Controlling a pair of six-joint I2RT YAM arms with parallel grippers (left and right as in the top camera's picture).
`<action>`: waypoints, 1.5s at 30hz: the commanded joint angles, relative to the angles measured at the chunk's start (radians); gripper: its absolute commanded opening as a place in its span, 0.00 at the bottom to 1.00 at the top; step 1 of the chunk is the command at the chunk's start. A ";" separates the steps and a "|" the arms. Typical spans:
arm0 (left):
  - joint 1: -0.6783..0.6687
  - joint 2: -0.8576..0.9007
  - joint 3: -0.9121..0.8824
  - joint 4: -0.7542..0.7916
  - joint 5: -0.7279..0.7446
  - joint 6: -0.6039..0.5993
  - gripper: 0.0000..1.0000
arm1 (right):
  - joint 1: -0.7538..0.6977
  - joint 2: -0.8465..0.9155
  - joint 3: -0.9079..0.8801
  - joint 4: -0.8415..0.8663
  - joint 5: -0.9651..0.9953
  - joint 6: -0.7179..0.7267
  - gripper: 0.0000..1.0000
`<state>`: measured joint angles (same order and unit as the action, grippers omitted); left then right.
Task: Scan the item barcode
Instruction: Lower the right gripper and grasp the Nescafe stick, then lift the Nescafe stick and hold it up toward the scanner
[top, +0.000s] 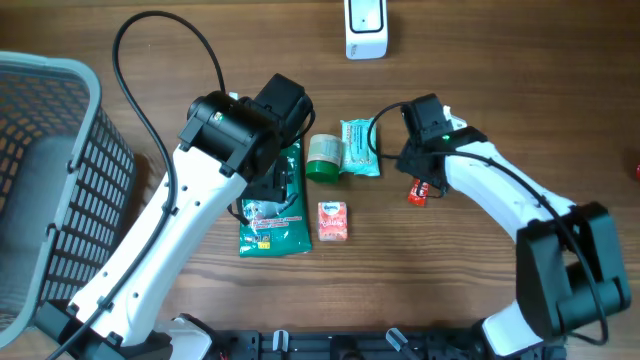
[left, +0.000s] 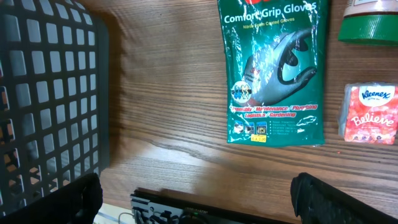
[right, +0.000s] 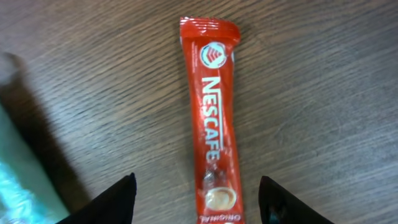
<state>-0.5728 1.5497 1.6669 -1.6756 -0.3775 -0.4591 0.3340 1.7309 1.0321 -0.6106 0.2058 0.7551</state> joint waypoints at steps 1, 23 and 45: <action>0.003 -0.019 -0.002 0.000 -0.017 -0.017 1.00 | -0.002 0.068 -0.004 0.074 0.042 -0.062 0.58; 0.003 -0.019 -0.002 0.000 -0.017 -0.017 1.00 | -0.002 0.257 -0.004 0.021 -0.070 -0.060 0.05; 0.003 -0.019 -0.002 0.000 -0.017 -0.017 1.00 | -0.002 0.137 -0.004 0.047 -0.460 -0.107 0.05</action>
<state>-0.5728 1.5497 1.6669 -1.6760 -0.3775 -0.4591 0.3153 1.8626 1.0840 -0.5564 -0.0803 0.7151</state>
